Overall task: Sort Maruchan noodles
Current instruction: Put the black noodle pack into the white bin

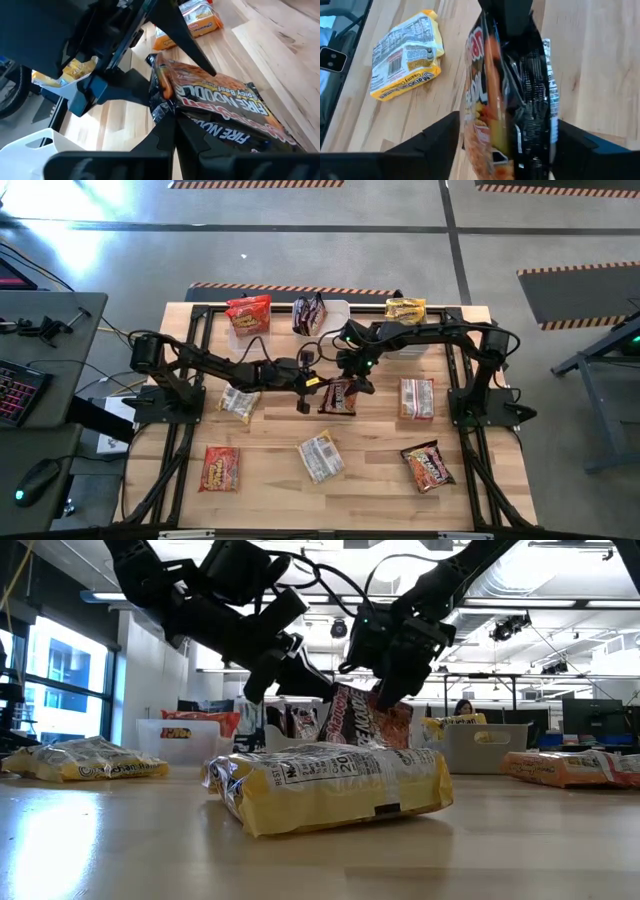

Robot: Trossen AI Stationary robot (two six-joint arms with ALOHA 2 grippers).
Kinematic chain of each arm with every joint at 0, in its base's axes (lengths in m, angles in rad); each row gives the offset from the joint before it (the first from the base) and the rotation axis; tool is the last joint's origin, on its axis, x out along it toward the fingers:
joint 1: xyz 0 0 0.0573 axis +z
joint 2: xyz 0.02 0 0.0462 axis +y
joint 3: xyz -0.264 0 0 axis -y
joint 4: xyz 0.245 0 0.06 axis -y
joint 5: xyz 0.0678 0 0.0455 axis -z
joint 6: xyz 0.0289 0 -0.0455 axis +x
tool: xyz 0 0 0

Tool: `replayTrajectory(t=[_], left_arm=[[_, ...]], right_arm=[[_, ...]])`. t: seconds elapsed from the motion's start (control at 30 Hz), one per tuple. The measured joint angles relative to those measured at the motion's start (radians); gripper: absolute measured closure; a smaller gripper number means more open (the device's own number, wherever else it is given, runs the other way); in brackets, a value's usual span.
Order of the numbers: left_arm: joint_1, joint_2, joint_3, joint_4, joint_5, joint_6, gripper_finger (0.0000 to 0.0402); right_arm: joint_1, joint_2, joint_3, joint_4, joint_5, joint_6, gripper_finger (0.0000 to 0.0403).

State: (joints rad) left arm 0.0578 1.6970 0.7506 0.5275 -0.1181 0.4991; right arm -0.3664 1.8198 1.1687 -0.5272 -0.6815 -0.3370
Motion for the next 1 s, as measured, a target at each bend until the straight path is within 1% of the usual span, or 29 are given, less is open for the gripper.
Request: replayTrajectory(t=[0.17, 0.23, 0.33, 0.43, 0.57, 0.63, 0.7, 0.77, 0.83, 0.9, 1.0], left_arm=[[0.000, 0.000, 0.000, 0.000, -0.002, -0.027, 0.0401], [0.000, -0.004, 0.000, -0.002, -0.022, -0.051, 0.0401], [0.000, -0.040, -0.001, -0.026, -0.044, -0.073, 0.0394], [0.000, -0.118, -0.001, -0.100, -0.046, -0.138, 0.0377], [0.017, -0.237, 0.001, -0.276, -0.034, -0.272, 0.0346], [0.033, -0.287, 0.000, -0.366, 0.012, -0.365, 0.0329], [0.048, -0.319, 0.000, -0.422, 0.095, -0.470, 0.0314], [0.057, -0.329, 0.000, -0.449, 0.179, -0.569, 0.0298], [0.061, -0.324, 0.000, -0.479, 0.239, -0.661, 0.0283], [0.052, -0.303, -0.004, -0.468, 0.262, -0.730, 0.0268], [0.024, -0.261, -0.061, -0.372, 0.263, -0.801, 0.0246]], right_arm=[[0.000, 0.000, 0.000, 0.017, 0.000, 0.018, 0.0230], [0.000, 0.000, 0.000, 0.025, 0.000, 0.017, 0.0258], [0.000, 0.000, 0.000, 0.040, -0.002, 0.017, 0.0294], [0.000, 0.000, 0.000, 0.048, -0.008, 0.018, 0.0315], [0.000, 0.000, 0.000, 0.071, -0.011, 0.015, 0.0321], [0.000, 0.000, 0.000, 0.080, -0.011, 0.015, 0.0319], [0.000, 0.000, 0.000, 0.096, -0.011, 0.006, 0.0319], [0.000, 0.000, 0.000, 0.115, -0.012, 0.004, 0.0319], [0.000, 0.000, 0.000, 0.140, -0.012, 0.007, 0.0318], [0.000, 0.000, 0.000, 0.162, -0.015, 0.014, 0.0318], [0.000, 0.000, 0.000, 0.180, -0.016, 0.014, 0.0318]])
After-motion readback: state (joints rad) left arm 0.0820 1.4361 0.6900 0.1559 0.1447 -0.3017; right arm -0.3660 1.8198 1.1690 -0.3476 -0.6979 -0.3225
